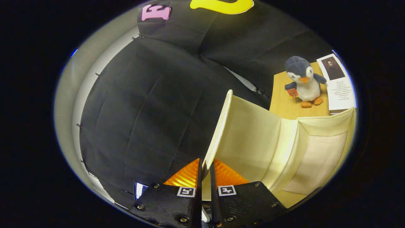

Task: Open the storage box then place both shoes into the box .Put the left shoe in first, then the right shoe, with the right side of both shoes facing outward in a uniform manner.

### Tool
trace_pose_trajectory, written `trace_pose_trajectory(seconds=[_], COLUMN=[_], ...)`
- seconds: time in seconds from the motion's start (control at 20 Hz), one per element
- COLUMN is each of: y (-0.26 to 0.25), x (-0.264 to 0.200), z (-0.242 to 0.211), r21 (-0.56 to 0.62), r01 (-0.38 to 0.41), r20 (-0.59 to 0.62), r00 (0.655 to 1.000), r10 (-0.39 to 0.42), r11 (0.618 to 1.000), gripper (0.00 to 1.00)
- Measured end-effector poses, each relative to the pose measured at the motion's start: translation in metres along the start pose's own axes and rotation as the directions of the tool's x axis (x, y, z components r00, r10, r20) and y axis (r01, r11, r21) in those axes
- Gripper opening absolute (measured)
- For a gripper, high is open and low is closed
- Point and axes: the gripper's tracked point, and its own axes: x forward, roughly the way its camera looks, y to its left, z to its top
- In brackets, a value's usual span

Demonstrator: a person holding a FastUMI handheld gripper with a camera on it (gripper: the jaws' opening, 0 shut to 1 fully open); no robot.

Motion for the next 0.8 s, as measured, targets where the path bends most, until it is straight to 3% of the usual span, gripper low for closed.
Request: trace_pose_trajectory(seconds=[0.15, 0.2, 0.25, 0.35, 0.4, 0.5, 0.65, 0.8], y=[-0.001, -0.003, -0.005, -0.009, -0.011, -0.024, -0.02, -0.033], x=[0.007, 0.014, 0.011, 0.002, -0.002, -0.014, -0.038, -0.067], z=[0.003, -0.001, 0.001, 0.003, 0.004, 0.008, 0.006, 0.024], r21=[-0.031, -0.053, -0.079, -0.138, -0.174, -0.261, -0.298, -0.341], r01=[0.03, 0.052, 0.06, 0.105, 0.13, 0.193, 0.185, 0.242], r20=[-0.011, -0.011, -0.007, -0.002, 0.005, 0.034, 0.044, 0.151], r00=[0.999, 0.999, 0.998, 0.994, 0.991, 0.981, 0.983, 0.968], r10=[-0.031, -0.053, -0.06, -0.106, -0.131, -0.191, -0.18, -0.202], r11=[0.999, 0.997, 0.995, 0.985, 0.976, 0.946, 0.936, 0.908], gripper=[0.12, 0.19, 0.43, 0.77, 0.82, 0.83, 0.84, 0.84])
